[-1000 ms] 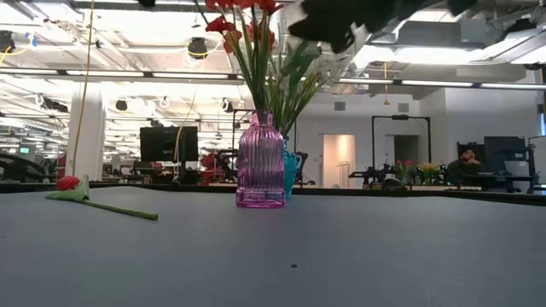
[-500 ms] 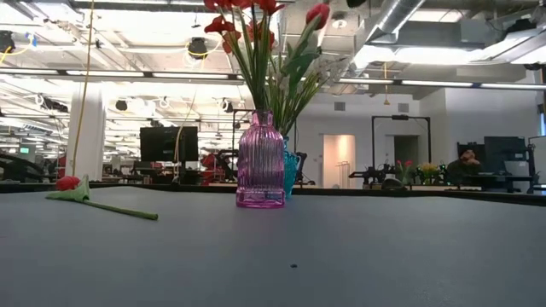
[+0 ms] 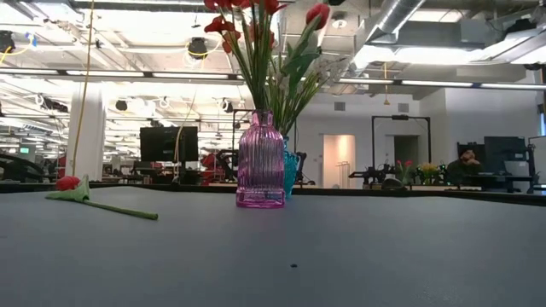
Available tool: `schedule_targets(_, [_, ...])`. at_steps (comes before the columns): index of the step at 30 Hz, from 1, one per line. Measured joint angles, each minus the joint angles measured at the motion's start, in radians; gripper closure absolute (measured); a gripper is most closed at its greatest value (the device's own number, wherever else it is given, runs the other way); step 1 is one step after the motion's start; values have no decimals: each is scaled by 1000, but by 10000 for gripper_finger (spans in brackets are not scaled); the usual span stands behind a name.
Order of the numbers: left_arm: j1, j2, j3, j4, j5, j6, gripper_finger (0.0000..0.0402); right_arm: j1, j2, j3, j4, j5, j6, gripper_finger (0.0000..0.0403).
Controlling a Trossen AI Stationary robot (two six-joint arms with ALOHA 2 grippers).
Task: Sort flowers into vase by color
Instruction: Put the red flowers into the purple vase
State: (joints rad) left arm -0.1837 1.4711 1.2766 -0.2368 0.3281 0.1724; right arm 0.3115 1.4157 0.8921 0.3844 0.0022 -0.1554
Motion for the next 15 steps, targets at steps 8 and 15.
schedule_targets(8, [6, 15, 5, 6, -64, -9, 386, -16, 7, 0, 48, 0, -61, 148])
schedule_targets(15, [9, 14, 5, 57, -116, 11, 386, -56, 12, 0, 16, 0, -29, 148])
